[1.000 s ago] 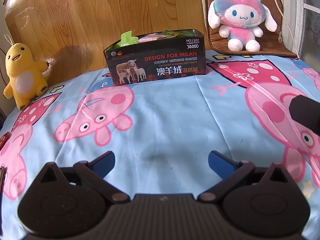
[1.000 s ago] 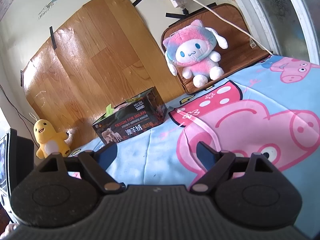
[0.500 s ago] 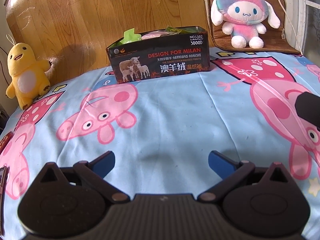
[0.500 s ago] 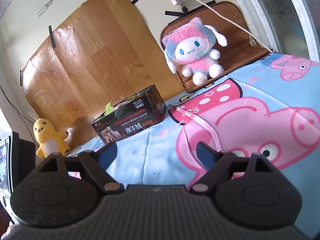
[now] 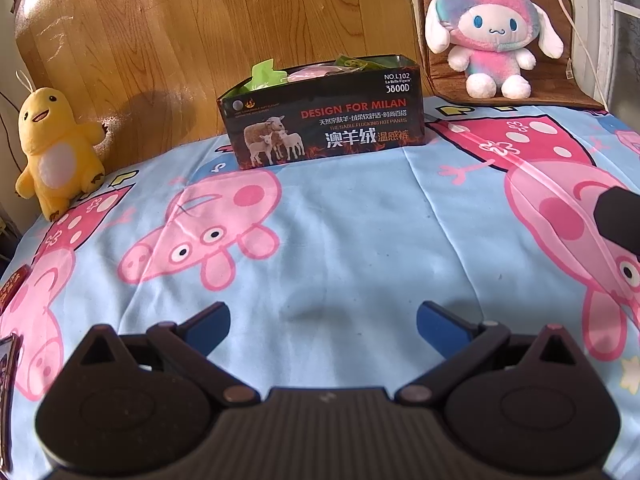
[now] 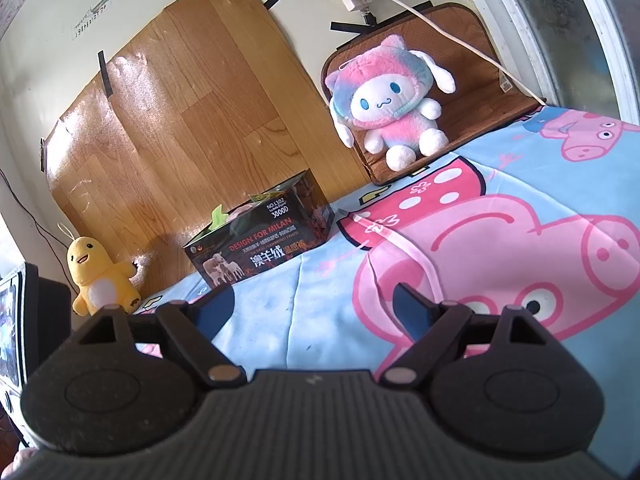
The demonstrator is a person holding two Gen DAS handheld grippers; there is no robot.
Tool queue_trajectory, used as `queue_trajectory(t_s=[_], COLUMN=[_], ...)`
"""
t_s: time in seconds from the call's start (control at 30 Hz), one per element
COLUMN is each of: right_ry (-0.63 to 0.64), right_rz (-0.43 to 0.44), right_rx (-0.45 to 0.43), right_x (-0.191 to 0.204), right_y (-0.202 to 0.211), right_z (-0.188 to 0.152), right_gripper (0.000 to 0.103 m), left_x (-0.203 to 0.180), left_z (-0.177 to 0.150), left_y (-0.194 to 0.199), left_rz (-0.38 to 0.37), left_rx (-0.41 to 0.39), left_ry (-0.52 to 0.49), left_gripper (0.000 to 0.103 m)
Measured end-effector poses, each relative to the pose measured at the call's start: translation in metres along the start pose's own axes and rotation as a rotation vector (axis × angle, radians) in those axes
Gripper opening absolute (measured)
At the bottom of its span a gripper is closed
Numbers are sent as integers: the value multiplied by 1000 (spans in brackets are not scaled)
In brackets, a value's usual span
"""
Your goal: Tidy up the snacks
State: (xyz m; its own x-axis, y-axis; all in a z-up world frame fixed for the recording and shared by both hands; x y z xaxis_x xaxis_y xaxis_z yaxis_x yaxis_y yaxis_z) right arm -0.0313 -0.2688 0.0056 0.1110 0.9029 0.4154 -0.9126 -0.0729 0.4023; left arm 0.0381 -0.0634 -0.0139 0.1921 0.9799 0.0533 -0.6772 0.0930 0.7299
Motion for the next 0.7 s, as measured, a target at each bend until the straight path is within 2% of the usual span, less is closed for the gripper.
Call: queue_trajectory(t_s=[0.7], right_ry=[4], right_rz=[3], right_rx=[4], right_x=[1], right_y=[-2], right_z=[-1], right_gripper=[88], left_x=[3], left_z=[0], left_y=[-2], left_rz=[-4], left_rx=[0], left_ry=[10], left_gripper=[103])
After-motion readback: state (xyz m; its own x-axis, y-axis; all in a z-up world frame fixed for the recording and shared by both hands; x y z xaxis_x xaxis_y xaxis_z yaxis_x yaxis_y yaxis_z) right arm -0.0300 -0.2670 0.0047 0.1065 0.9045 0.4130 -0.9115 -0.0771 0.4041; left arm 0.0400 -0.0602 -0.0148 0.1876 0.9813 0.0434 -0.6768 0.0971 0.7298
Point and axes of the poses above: each gripper's, at about its wrist camera, not at the fingertips, and y roughly against the way its jaws point, x to its left, z to its top, the point moved 4 cm from there along -y, roughly the way its jaws point, and after that the axes turned 9 degrees about -z, right-handed, at the moved point
